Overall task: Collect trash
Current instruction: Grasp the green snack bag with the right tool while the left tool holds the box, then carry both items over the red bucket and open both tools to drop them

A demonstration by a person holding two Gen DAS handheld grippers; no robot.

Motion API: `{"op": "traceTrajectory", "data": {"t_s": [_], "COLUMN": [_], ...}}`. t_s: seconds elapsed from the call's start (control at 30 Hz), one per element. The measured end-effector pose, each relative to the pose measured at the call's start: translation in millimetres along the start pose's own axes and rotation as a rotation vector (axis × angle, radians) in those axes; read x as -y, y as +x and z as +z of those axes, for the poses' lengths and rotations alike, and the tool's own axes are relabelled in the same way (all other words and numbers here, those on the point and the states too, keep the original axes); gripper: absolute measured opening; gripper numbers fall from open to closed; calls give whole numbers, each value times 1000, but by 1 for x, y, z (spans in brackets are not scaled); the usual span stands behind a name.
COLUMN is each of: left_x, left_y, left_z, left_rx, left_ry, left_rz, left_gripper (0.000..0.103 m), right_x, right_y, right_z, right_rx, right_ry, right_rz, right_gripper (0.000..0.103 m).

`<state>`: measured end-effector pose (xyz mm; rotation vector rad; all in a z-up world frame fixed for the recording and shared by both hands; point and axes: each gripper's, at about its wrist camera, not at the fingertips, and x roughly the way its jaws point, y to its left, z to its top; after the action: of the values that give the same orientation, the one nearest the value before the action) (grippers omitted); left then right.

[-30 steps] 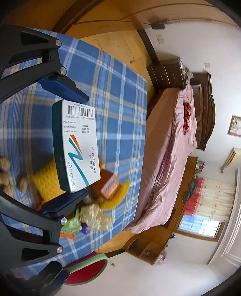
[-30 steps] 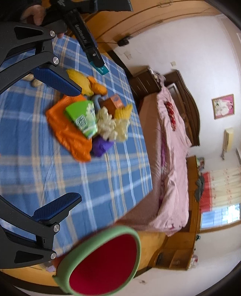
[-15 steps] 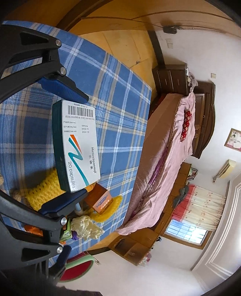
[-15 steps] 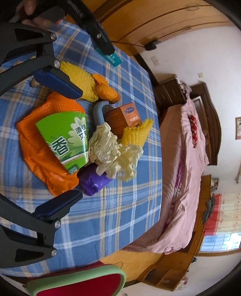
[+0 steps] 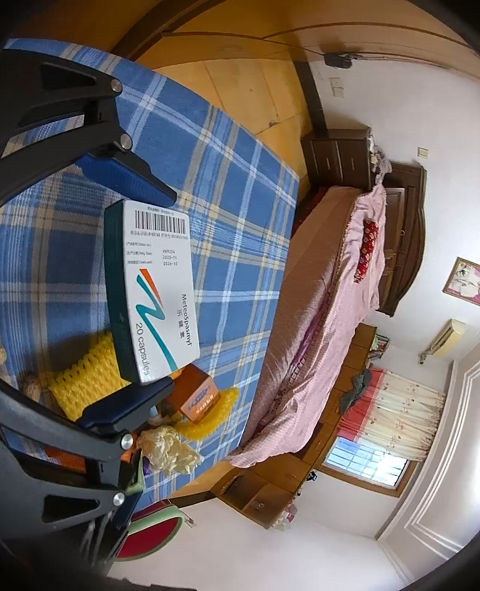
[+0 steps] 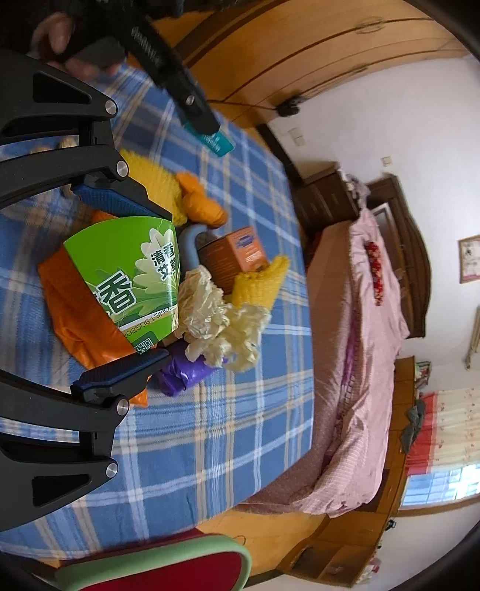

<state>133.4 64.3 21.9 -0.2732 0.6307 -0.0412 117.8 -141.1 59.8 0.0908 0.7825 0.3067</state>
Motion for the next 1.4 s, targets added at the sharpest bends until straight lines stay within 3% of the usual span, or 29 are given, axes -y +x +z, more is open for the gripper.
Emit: {"op": "traceTrajectory", "data": {"t_s": [0.43,0.73,1.17,1.4], "left_x": [47,90,209,282], "left_y": [-52,-71,-39,-12], "left_z": [3,2,-8,-21], "left_rx": [31,26,-66,-107], "left_ry": [109,170,322,392], "left_rz": [-73,-151,-305,-398], "left_gripper": [91,91,91,91], "right_x": [23,74,184,240], "right_y": [-80,-122,-170,-180], "right_z": [-10,-25,-50,-63], "right_rx": [128,174,236,230], "right_ry": [101,240,423,518], "right_rz": [-34,-113,-279,-310], "right_gripper": [69,69,69,69]}}
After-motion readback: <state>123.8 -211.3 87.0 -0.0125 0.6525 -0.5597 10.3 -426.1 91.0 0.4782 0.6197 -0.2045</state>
